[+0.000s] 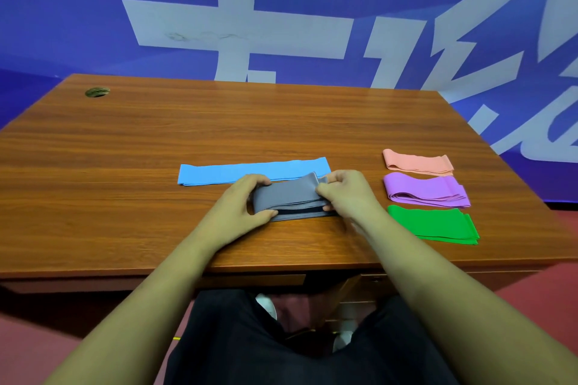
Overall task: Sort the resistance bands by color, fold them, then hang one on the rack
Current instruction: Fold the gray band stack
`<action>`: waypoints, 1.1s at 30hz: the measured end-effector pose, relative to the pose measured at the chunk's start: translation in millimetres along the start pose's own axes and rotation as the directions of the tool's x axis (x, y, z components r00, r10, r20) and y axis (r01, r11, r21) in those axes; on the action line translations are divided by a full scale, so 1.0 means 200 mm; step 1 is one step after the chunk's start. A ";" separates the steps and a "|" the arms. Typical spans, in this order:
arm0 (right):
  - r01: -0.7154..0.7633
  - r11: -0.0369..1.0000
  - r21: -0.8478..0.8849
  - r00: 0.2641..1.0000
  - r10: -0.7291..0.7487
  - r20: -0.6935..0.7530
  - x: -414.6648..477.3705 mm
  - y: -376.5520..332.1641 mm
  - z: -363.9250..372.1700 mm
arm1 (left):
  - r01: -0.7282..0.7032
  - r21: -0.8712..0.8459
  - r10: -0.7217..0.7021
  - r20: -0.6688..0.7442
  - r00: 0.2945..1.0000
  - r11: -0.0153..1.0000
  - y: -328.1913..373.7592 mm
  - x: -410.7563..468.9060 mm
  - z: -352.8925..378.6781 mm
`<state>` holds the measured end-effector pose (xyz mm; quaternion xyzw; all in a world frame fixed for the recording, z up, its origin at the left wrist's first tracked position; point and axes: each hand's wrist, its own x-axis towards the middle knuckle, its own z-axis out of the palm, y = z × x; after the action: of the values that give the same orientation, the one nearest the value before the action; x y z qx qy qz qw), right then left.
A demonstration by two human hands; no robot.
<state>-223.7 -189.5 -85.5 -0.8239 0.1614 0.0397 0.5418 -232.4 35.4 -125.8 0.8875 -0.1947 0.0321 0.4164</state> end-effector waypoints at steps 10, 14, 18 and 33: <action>0.098 0.992 -0.085 0.995 -0.098 0.005 -0.02 0.01 0.02 | -0.091 0.121 0.072 0.150 0.986 0.988 -0.04 0.03 -0.12; 0.171 0.960 -0.222 0.983 -0.183 -0.034 -0.02 0.03 0.02 | -0.029 0.118 0.013 0.131 0.991 0.993 -0.09 -0.01 -0.08; 0.225 0.908 -0.354 0.966 -0.255 -0.037 -0.02 0.07 0.00 | 0.013 0.008 -0.013 0.063 0.998 1.000 -0.11 -0.03 -0.05; 0.407 0.826 -0.390 0.903 -0.429 0.033 -0.05 0.21 0.09 | -0.025 0.094 0.022 0.037 0.999 0.995 -0.16 -0.06 -0.07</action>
<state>-245.1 -186.3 -126.6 -0.9306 -0.0189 -0.0720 0.3585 -230.1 68.3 -142.1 0.9042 -0.2107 0.0303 0.3702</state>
